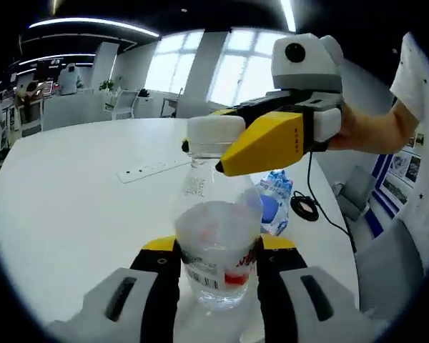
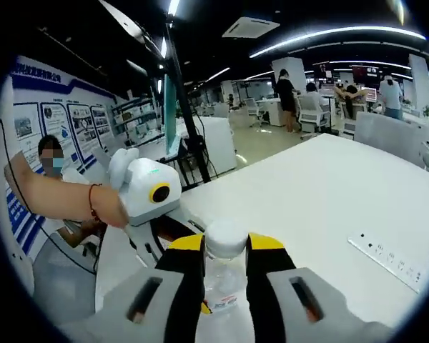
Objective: Arrange the tabletop items into an orderly group along one side of the table until the central work area is clear of visible clutter.
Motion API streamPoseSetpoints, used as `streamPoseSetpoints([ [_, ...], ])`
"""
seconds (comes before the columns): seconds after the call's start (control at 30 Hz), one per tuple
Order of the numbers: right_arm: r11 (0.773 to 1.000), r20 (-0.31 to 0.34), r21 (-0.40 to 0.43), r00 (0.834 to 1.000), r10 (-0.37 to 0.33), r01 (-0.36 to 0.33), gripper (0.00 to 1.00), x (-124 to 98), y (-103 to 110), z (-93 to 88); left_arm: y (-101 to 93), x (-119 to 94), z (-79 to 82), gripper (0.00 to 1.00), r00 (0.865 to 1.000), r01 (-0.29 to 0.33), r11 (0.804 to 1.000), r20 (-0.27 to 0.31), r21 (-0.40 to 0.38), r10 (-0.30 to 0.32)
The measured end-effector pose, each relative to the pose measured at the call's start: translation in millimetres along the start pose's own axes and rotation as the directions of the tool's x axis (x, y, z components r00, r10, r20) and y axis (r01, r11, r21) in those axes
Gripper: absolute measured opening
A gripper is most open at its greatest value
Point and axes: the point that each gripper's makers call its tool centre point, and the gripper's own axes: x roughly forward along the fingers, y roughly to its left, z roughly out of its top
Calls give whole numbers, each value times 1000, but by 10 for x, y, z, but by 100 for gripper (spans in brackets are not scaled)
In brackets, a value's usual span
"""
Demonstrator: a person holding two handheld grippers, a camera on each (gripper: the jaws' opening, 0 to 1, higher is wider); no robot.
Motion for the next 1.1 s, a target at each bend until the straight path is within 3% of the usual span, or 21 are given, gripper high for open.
streamPoseSetpoints([
  [0.37,987,-15,-151,998,-60,57,19,-136,94,-91,-106,125,-17,41,1000,20,997,-9,72,-19],
  [1.1,971,-57,-233,996,-61,46,19,-148,199,-223,-170,128,-154,40,999,28,994,-39,104,-24],
])
